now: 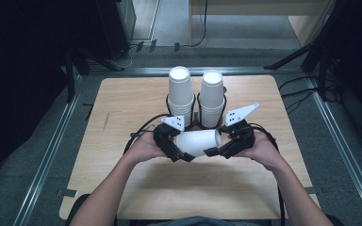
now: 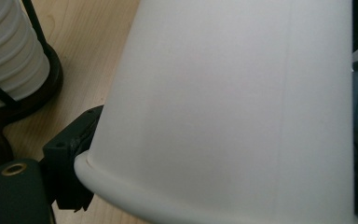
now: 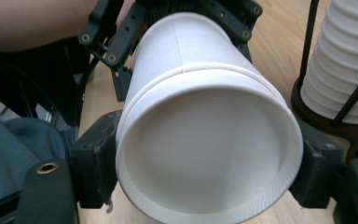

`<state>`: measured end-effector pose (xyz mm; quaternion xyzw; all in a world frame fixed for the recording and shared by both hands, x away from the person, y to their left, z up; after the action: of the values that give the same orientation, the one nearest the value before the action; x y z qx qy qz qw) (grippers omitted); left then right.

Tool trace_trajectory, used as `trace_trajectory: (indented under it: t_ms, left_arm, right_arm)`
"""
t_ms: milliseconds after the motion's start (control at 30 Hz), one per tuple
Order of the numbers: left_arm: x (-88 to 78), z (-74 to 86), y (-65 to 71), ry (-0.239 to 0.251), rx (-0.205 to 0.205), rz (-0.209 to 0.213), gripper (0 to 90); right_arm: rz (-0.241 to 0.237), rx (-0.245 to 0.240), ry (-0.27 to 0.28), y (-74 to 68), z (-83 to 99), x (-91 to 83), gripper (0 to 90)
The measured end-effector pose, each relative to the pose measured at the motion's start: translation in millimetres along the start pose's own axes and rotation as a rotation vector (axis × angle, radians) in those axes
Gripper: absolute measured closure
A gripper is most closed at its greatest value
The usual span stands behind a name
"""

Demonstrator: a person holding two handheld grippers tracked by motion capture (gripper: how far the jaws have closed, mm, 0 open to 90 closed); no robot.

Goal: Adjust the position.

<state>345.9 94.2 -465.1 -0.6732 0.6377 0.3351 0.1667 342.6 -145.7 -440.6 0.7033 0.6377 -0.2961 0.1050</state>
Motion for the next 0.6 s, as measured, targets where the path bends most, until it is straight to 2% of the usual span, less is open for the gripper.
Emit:
trace_trajectory:
  t_ms: [33, 67, 133, 233, 367, 600]
  left_arm:
    - [-1.2, 0.2, -0.4, -0.005, -0.005, -0.008, 10.2]
    - [-2.5, 0.4, -1.2, -0.010, -0.011, 0.000, 10.2]
    - [-5.6, 0.9, -1.8, -0.021, -0.012, -0.013, 10.1]
    - [-12.1, 2.7, -2.6, -0.024, -0.056, -0.003, 10.1]
    - [-18.5, 3.4, 1.2, -0.054, -0.077, -0.012, 10.1]
    - [-20.1, -3.8, 1.2, -0.148, -0.041, -0.053, 10.1]
  right_arm:
    - [0.001, 0.006, -0.009, -0.5, 0.0, 1.3, 16.4]
    - [0.007, 0.013, -0.027, -0.4, 0.1, 2.3, 15.0]
    - [0.030, 0.011, -0.049, 0.4, 1.3, 3.9, 15.0]
    - [0.048, 0.008, -0.105, 0.9, 5.8, 7.6, 15.2]
    - [0.054, -0.010, -0.154, 1.0, 11.9, 11.6, 15.6]
    - [0.072, -0.030, -0.170, 2.9, 14.1, 13.1, 16.3]
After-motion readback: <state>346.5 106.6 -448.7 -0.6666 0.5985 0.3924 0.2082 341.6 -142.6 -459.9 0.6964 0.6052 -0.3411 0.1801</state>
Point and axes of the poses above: each handheld gripper's, and its own axes: x roughly forward along the jaws, z roughly out of its underside, y roughly to its right, the point moved 1 cm from there along x, roughly forward along the jaws, and after that the axes turned 1 degree about z, right-handed, at the moved point
